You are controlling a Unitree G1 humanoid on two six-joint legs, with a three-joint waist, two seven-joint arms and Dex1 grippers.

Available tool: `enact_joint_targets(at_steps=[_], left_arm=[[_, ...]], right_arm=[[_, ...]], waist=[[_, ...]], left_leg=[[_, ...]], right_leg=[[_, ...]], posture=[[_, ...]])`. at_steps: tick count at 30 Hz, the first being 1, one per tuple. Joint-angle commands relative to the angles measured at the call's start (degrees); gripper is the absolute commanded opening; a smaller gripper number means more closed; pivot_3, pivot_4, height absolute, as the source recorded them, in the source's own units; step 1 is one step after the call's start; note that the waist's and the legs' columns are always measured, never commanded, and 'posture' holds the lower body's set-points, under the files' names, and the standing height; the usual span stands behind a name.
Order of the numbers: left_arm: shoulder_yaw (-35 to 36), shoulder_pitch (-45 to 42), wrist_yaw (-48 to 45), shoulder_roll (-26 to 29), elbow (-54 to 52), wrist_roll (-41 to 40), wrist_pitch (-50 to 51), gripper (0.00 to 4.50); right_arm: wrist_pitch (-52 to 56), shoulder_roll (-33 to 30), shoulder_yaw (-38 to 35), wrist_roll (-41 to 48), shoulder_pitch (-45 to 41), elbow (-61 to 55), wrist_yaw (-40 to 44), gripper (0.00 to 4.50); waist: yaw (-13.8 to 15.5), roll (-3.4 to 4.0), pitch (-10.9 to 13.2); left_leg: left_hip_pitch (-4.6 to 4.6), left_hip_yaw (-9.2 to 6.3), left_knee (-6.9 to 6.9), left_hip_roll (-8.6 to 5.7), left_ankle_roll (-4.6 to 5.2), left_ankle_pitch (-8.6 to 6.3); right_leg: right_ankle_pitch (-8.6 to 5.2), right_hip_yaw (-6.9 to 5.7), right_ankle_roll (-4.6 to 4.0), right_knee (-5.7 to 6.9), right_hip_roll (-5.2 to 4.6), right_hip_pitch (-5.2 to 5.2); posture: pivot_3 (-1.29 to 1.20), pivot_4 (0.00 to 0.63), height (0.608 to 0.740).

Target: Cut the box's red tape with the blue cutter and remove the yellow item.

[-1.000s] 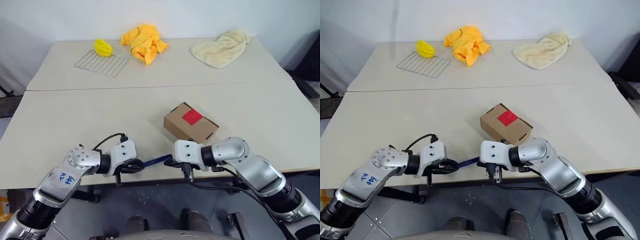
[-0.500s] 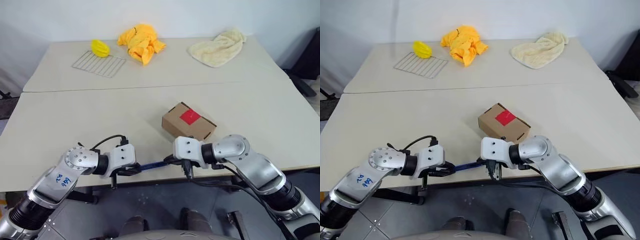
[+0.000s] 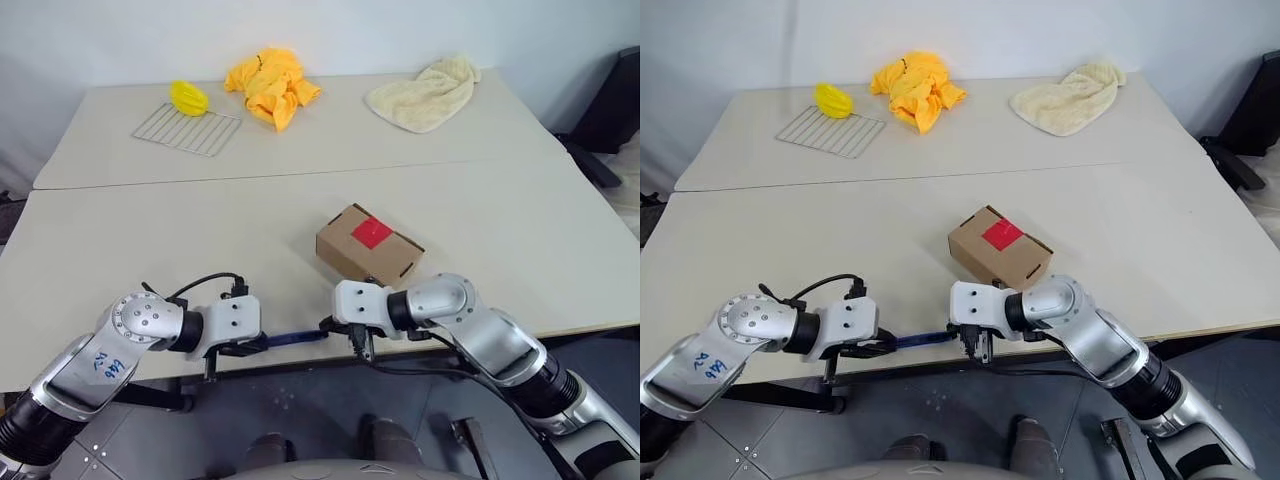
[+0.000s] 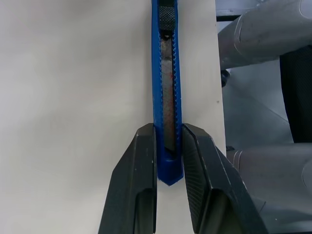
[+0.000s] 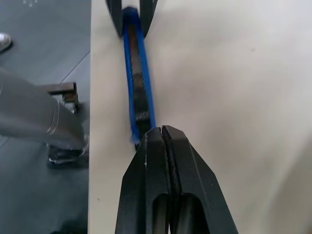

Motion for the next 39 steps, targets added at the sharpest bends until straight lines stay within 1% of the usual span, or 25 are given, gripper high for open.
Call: enact_joint_targets(at_steps=[1,4,10,18,21,25,29,39], left_arm=[[-1.11,3.05,0.25,1.57,0.29,2.08,3.33,0.43],[-0.67,3.78,0.49,1.66,-0.95,1.8,4.25,0.43],[-0.77,4.17,0.72,1.2,-2.68,1.46,5.84,0.43],[-0.22,5.4,1.27,1.34,-5.78,0.85,8.19,0.43],[-0.09,6.5,1.28,1.7,-6.37,1.02,7.96,0.43],[0.14,6.89,1.45,1.38,-7.18,0.29,9.14,0.43],[-0.11,6.91,1.75,1.0,-7.85,0.37,9.91,0.43],[-0.54,6.26,1.91,0.67,-8.0,0.43,10.4,0.43]], right_arm=[[-2.13,-1.09,0.38,-1.66,0.09,0.08,0.76,0.0],[-3.09,-1.65,0.83,-2.66,0.54,0.5,1.22,0.0],[-3.98,-0.51,1.65,-3.81,1.16,2.12,1.72,0.0],[-4.29,-0.18,2.12,-4.61,0.96,1.09,2.51,0.0],[-2.93,-0.66,0.99,-4.27,0.59,-1.41,2.96,0.0],[1.81,-0.84,-1.88,-2.48,-0.17,-5.86,2.74,0.0],[4.54,-1.2,-2.99,-1.8,-0.85,-7.77,2.45,0.0],[1.81,0.1,-0.12,-2.77,-0.42,-5.2,2.22,0.0]], waist=[[-0.05,0.0,0.0],[-0.12,0.0,0.0],[-0.39,0.0,0.0],[-0.57,0.0,0.0],[-0.59,0.0,0.0],[-0.54,0.0,0.0],[-0.51,0.0,0.0],[-0.51,0.0,0.0]], left_leg=[[0.0,0.0,0.0,0.0,0.0,0.0],[0.0,0.0,0.0,0.0,0.0,0.0],[0.0,0.0,0.0,0.01,-0.01,0.0],[0.01,-0.01,0.0,0.01,-0.03,-0.01],[0.01,-0.01,0.0,0.02,-0.04,-0.02],[-0.01,-0.01,0.0,0.02,-0.05,-0.02],[-0.01,-0.02,0.0,0.02,-0.06,-0.03],[-0.01,-0.02,0.0,0.02,-0.06,-0.03]], right_leg=[[0.0,0.0,0.0,0.0,0.0,0.0],[0.0,0.0,-0.01,0.0,0.0,0.0],[-0.01,0.0,-0.01,0.01,0.0,0.0],[-0.01,0.0,-0.02,0.02,0.0,0.01],[-0.02,0.0,-0.03,0.02,0.0,0.0],[-0.02,-0.01,-0.03,0.01,0.0,0.0],[-0.02,-0.01,-0.04,0.02,0.0,-0.01],[-0.02,0.0,-0.04,0.02,0.0,-0.01]], posture=[[0.0,0.15,0.74],[0.0,0.15,0.74],[0.0,0.15,0.74],[0.0,0.15,0.74],[0.0,0.15,0.74],[0.0,0.15,0.74],[0.0,0.15,0.74],[0.0,0.15,0.74]])
